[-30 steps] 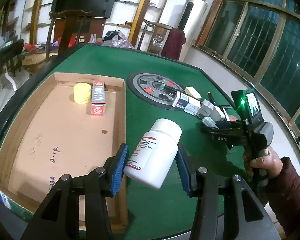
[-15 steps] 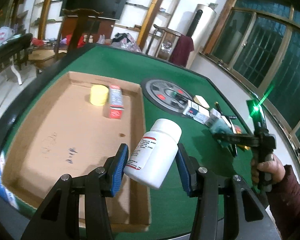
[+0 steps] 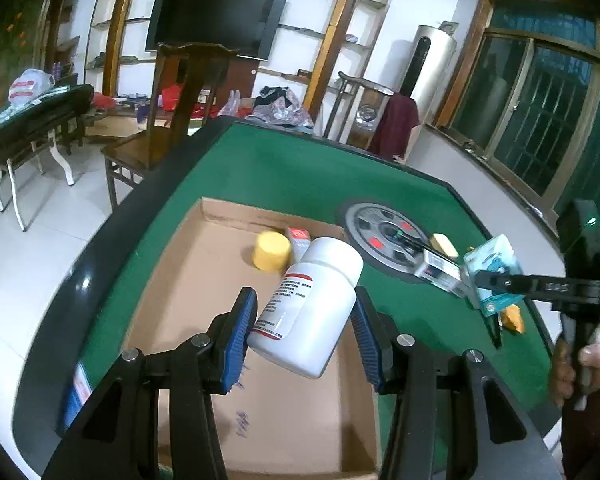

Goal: Organize objects
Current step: 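Carry the bottle and tissue pack into the cardboard tray and release both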

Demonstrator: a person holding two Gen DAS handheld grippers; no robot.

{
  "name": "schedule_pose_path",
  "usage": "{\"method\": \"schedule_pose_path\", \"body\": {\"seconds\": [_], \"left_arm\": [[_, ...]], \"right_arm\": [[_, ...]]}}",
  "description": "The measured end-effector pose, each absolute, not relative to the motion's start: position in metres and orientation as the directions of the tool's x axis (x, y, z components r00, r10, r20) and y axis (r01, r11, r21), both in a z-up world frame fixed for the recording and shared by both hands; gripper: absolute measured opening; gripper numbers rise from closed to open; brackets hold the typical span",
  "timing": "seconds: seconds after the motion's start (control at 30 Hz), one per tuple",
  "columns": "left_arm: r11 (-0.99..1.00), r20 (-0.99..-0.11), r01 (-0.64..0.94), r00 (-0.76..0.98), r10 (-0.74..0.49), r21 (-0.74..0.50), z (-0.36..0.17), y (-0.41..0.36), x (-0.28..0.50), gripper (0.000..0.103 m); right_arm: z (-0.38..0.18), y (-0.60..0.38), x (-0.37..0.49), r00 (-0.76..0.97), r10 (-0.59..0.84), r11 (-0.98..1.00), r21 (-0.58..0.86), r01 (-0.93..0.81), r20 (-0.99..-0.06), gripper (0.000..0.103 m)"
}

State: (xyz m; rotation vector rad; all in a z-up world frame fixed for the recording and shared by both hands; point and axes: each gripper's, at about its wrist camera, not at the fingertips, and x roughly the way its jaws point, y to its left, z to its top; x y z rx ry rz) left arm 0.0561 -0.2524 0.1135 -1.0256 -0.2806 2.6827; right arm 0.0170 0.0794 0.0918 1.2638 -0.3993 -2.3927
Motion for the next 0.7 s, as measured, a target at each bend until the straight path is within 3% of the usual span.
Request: {"method": "schedule_pose_path", "body": {"seconds": [0.3,0.7], "left_arm": [[-0.956,-0.708,-0.074,-0.657,0.260,-0.282,0.081,-0.284,-0.012,0.042],[-0.951,-0.790,0.010,-0.560,0.250,-0.309,0.029,-0.288,-0.075,0.042]], "right_arm": [[0.078,-0.022,-0.037,-0.378,-0.651,-0.758,0.596,0.266,-0.658,0.011],[0.018,-0.111,-0.074,-0.224,-0.685,-0.728,0.640,0.247,-0.693,0.011]]}}
